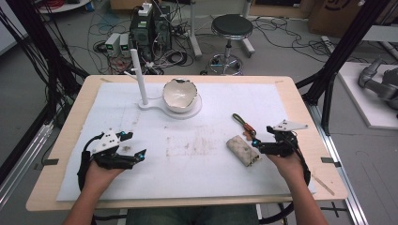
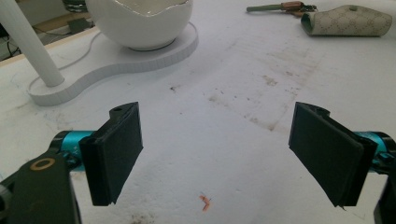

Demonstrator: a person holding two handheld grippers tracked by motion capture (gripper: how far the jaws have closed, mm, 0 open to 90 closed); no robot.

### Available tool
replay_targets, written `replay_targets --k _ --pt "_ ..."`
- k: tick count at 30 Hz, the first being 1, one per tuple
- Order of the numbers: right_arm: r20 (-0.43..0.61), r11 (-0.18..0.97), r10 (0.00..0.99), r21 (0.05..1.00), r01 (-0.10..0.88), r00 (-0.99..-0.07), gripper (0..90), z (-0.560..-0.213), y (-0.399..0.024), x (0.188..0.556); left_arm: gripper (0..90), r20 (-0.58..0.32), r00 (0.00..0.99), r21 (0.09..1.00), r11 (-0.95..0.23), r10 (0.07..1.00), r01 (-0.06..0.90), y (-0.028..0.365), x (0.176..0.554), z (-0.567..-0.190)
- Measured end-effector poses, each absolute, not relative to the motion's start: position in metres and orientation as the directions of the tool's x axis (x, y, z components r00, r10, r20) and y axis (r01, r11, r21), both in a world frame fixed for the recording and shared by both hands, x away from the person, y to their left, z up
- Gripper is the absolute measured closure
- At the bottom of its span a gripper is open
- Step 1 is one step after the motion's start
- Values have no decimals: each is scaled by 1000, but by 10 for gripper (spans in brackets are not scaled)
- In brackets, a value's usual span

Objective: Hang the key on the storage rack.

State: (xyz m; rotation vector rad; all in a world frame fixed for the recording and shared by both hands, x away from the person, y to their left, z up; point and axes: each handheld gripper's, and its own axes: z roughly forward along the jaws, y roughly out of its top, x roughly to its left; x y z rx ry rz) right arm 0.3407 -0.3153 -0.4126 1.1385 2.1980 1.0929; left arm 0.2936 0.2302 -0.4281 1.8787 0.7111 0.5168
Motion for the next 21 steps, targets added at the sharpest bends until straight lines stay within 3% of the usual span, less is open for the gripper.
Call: replay_targets --k 8,10,13,21 --pt "-31 367 829 784 501 -558 212 -408 -309 365 174 31 727 919 -306 686 249 233 294 -429" --pt "-36 384 822 773 505 -568 285 -410 -305 371 174 29 724 917 -307 689 256 233 295 -430" --pt "-37 392 823 760 519 -567 292 -414 -302 378 174 31 724 912 -316 689 261 232 295 -431" --pt "10 352 844 743 569 -536 422 -423 -302 398 174 35 731 907 -329 682 264 230 296 -433"
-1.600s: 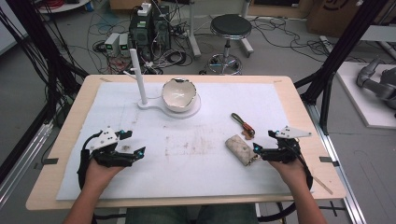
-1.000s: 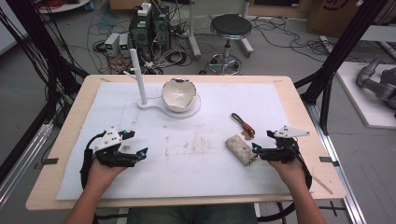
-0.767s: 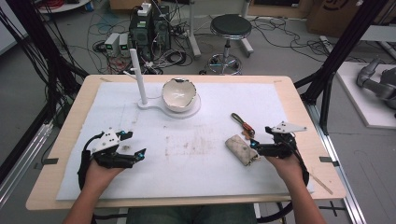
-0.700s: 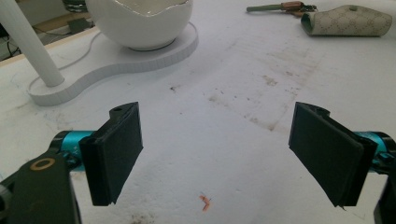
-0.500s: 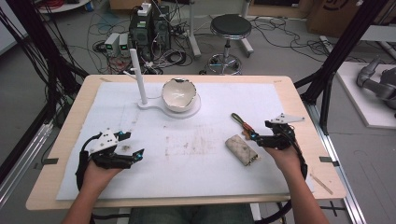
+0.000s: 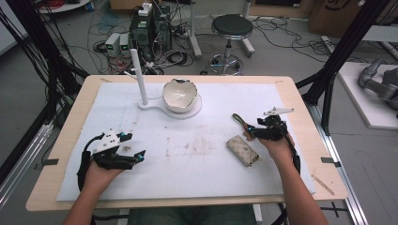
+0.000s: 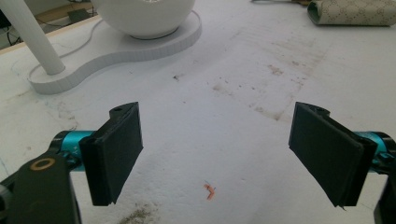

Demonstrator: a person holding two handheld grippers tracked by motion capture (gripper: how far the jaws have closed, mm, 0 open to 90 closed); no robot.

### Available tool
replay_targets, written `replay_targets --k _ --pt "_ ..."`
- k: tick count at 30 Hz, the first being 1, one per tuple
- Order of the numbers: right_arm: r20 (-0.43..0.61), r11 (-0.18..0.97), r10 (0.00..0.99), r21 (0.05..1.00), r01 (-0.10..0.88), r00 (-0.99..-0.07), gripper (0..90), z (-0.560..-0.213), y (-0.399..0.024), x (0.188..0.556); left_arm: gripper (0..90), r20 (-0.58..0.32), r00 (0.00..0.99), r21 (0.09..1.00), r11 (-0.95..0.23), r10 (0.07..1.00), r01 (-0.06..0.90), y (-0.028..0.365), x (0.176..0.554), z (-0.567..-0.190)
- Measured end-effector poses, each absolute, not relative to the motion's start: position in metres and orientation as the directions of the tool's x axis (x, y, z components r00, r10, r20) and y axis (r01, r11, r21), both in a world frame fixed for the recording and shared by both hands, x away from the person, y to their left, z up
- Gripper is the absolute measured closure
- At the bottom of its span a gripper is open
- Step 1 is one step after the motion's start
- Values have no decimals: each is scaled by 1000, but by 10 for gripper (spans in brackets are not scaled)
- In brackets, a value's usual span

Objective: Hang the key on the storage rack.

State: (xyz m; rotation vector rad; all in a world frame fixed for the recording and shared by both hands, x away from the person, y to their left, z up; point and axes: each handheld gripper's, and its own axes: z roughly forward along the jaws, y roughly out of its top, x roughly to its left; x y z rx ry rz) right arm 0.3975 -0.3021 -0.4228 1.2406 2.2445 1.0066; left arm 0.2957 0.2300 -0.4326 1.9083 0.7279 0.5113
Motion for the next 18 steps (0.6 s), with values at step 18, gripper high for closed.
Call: replay_targets --k 18 --pt "10 415 831 653 633 -556 618 -439 -293 421 175 34 741 892 -355 670 281 227 295 -437"
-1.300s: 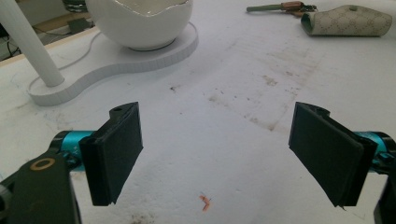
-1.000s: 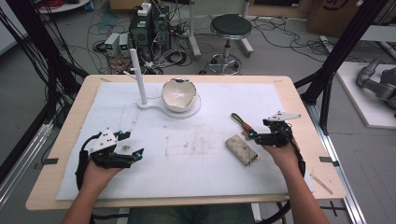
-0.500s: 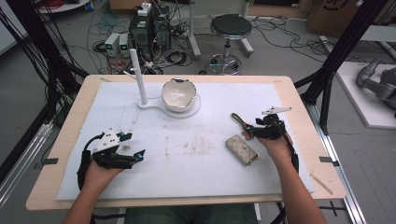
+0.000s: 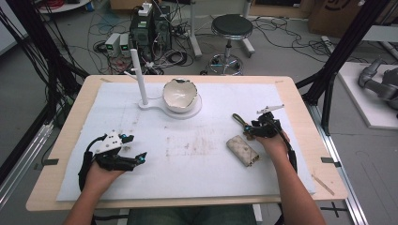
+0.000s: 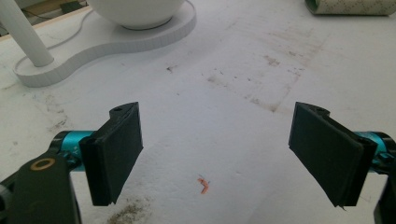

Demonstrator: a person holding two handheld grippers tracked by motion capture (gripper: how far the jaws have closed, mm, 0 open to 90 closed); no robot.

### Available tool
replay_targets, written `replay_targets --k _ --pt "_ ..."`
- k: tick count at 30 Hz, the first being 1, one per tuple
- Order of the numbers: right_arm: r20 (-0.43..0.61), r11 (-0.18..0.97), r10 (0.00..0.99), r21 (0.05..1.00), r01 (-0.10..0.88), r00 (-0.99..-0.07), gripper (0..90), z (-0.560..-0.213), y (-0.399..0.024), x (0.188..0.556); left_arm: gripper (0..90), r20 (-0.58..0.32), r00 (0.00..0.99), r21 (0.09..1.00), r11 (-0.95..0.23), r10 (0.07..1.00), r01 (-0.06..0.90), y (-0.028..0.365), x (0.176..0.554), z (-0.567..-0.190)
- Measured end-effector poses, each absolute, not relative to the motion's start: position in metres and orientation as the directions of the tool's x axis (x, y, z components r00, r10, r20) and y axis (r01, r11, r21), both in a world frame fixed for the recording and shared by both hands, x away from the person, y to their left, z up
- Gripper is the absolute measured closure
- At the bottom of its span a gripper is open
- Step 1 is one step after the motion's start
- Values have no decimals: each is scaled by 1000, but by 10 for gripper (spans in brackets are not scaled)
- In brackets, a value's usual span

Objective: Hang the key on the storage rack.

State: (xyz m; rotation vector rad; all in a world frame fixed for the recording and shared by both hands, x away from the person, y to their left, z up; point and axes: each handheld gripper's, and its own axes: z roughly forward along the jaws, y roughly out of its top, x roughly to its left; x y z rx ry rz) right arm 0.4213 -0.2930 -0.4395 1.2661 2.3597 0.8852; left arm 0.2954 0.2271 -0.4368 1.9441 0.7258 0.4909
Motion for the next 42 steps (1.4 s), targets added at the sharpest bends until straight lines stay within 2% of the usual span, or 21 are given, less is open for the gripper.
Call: replay_targets --k 1,3,9,13,20,30,42 --pt "21 421 823 648 635 -567 668 -442 -293 422 175 38 742 890 -361 669 279 227 296 -437" --pt "27 418 821 651 633 -570 691 -442 -292 422 175 37 741 891 -358 671 280 227 295 -437" --pt "6 428 821 655 623 -570 721 -440 -291 420 175 38 741 890 -360 670 280 228 295 -437" --pt "-21 427 819 689 585 -573 731 -431 -292 415 175 41 741 890 -362 670 278 228 295 -436" --pt "-61 428 812 738 522 -580 732 -399 -289 405 175 41 742 890 -362 669 277 228 295 -435" --pt "-144 473 760 791 388 -633 732 -339 -260 392 175 43 728 899 -344 684 271 232 290 -432" --pt "-183 506 703 808 302 -687 731 -304 -219 394 177 50 702 905 -330 710 269 247 279 -429"
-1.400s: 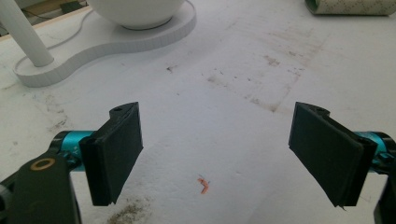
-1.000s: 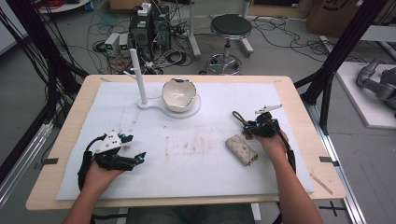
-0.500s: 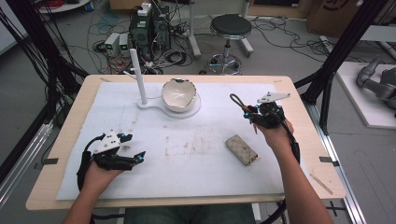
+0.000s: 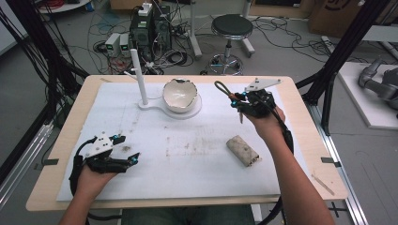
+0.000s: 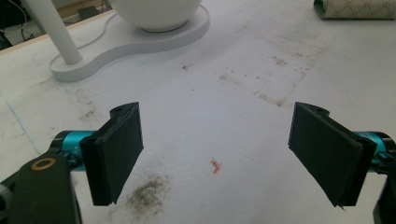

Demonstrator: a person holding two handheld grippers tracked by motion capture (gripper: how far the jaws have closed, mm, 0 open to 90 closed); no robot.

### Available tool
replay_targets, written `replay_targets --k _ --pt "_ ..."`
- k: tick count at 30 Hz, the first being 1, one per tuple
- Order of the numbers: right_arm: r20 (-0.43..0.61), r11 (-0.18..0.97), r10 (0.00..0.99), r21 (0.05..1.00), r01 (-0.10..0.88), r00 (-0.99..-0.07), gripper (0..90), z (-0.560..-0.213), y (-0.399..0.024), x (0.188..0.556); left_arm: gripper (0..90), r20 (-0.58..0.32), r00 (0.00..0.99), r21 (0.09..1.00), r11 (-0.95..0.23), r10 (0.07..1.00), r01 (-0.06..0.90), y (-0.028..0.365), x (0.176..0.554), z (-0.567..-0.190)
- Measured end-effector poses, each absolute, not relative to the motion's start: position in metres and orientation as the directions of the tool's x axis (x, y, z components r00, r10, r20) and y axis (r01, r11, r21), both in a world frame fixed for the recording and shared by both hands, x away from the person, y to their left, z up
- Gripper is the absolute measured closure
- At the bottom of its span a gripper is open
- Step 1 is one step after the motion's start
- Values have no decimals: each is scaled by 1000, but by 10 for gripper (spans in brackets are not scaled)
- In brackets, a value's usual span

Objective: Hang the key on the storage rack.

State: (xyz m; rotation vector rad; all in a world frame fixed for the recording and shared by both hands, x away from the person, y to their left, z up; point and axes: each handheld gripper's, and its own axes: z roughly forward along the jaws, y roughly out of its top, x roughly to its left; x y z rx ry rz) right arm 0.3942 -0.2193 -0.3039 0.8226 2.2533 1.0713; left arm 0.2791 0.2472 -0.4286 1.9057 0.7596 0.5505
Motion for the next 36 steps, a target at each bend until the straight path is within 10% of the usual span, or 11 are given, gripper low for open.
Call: replay_targets --k 36 --pt "-290 617 460 784 67 -839 731 -264 -3 449 178 93 613 898 -332 784 288 290 248 -430"
